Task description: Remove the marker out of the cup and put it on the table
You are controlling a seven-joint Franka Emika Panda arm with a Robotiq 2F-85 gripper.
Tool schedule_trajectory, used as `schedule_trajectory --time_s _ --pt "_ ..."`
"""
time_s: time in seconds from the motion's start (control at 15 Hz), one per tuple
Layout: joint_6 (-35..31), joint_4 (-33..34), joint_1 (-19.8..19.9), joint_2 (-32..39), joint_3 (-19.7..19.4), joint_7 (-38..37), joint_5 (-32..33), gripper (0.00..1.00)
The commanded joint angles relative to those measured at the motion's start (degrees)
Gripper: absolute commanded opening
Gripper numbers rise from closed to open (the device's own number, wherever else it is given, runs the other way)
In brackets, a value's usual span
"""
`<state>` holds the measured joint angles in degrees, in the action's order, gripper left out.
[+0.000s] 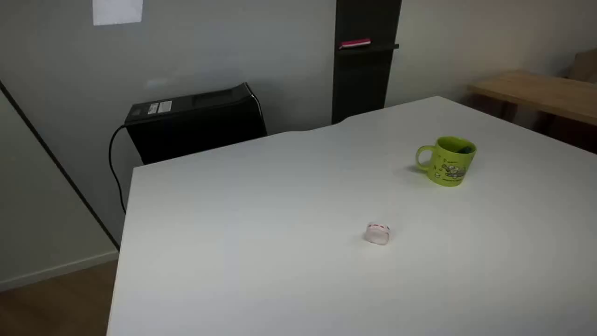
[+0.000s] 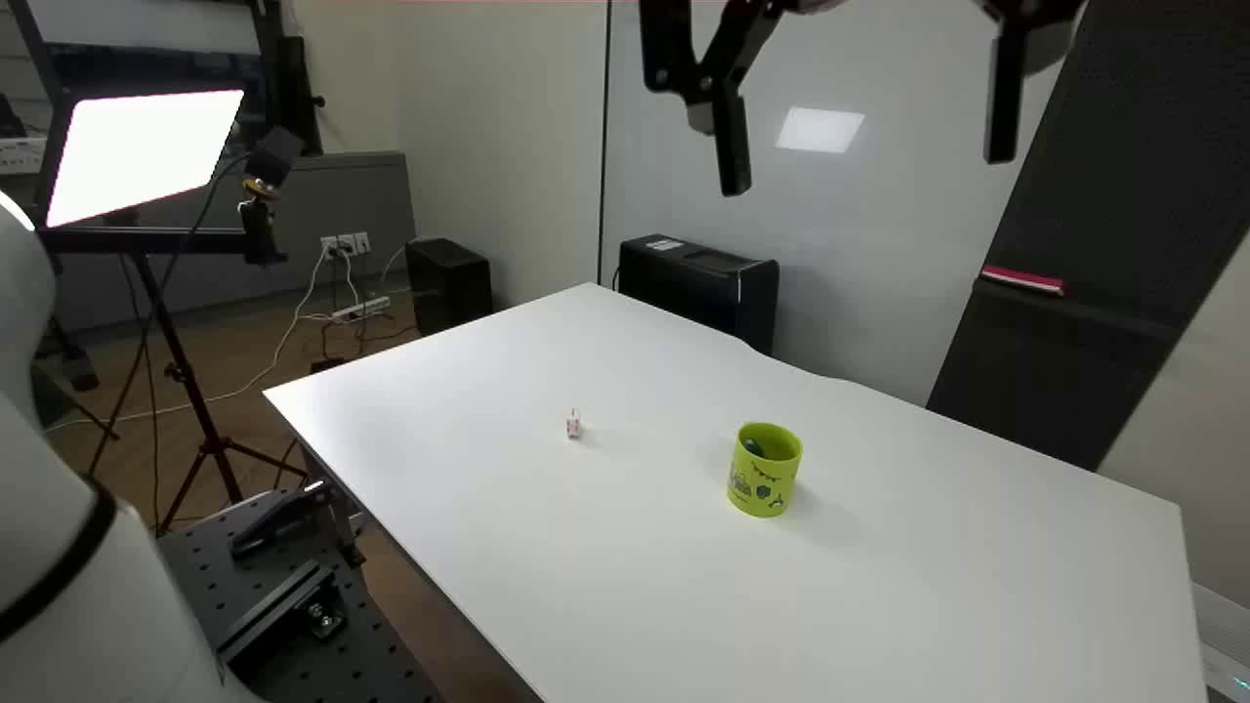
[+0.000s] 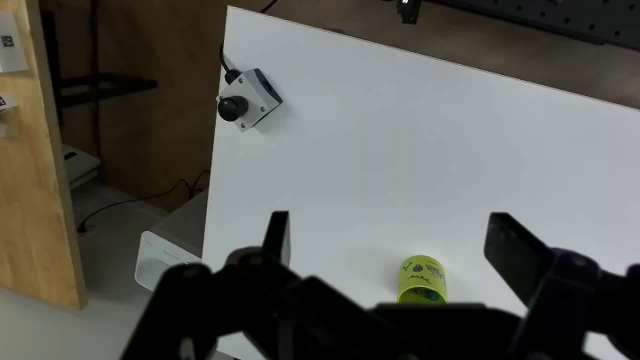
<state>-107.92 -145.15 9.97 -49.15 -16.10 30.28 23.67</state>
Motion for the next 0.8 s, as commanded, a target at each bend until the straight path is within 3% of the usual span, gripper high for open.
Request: schedule_trajectory --time_s 0.0,0.73 --pt "0.4 0.2 -1.0 -0.1 -0.6 -0.5 0.6 1.00" --pt "0.3 -2.0 -0.8 -0.2 -1.0 -0.2 1.2 1.00"
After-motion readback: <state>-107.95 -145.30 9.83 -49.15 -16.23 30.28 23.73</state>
